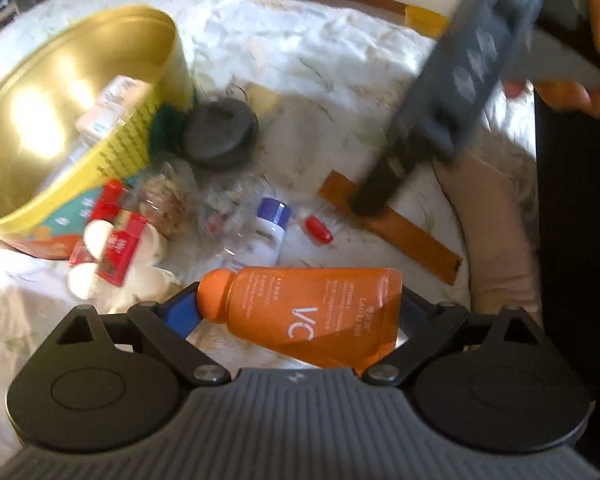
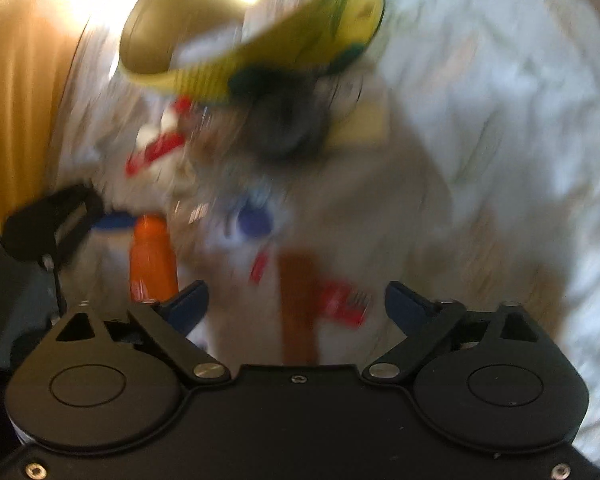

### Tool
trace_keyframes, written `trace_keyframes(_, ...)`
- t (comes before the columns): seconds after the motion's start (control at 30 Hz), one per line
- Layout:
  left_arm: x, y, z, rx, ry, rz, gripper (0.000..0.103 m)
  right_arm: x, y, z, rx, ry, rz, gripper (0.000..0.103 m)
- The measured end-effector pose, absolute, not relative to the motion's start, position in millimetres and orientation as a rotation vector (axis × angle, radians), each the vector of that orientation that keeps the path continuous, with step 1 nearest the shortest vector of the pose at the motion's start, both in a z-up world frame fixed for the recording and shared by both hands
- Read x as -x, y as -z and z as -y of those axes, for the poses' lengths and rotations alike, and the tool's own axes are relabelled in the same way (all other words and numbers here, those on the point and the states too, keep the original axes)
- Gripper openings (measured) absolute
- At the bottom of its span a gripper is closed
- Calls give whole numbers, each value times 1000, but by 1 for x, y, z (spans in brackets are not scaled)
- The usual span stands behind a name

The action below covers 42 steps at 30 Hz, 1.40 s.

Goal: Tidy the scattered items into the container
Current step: 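Grasp the orange VC tube with the left gripper while the right grasps the brown strip, then carry the orange tube over the tin and release it with the left gripper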

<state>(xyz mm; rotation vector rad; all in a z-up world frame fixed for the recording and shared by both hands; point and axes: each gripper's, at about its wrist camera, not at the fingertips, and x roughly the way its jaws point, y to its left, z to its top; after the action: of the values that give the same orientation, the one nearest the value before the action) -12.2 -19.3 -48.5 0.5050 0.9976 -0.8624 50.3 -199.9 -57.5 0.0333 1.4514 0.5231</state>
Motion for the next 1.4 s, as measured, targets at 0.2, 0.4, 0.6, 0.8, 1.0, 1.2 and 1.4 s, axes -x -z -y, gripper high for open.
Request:
trace_keyframes(0.2,1,31,-1,-457,717,-967,95,-40,65,192,-12,-534,-1498,77)
trace_keyframes(0.4,-21,10,-35,-297,569,-910,95,-29,79,175,71,-549,-1545,62)
trace_keyframes(0.6,-33,-5,-54,-175,478,-859,95,-19,92,165,133,-528,-1510,21)
trace_keyframes(0.8,-36,-15,-68,-103,417,-818,95,-20,73,168,47,-622,-1397,20)
trace_keyframes(1.0,-39,-23,-77,-63,360,-791,95,-43,56,187,-108,-598,-1349,20)
trace_keyframes(1.2,-45,-29,-73,-42,323,-781,95,-58,50,206,-154,-525,-1313,20)
trace_keyframes(1.4,-59,-35,-55,-69,335,-767,95,-67,42,220,-188,-487,-1264,20)
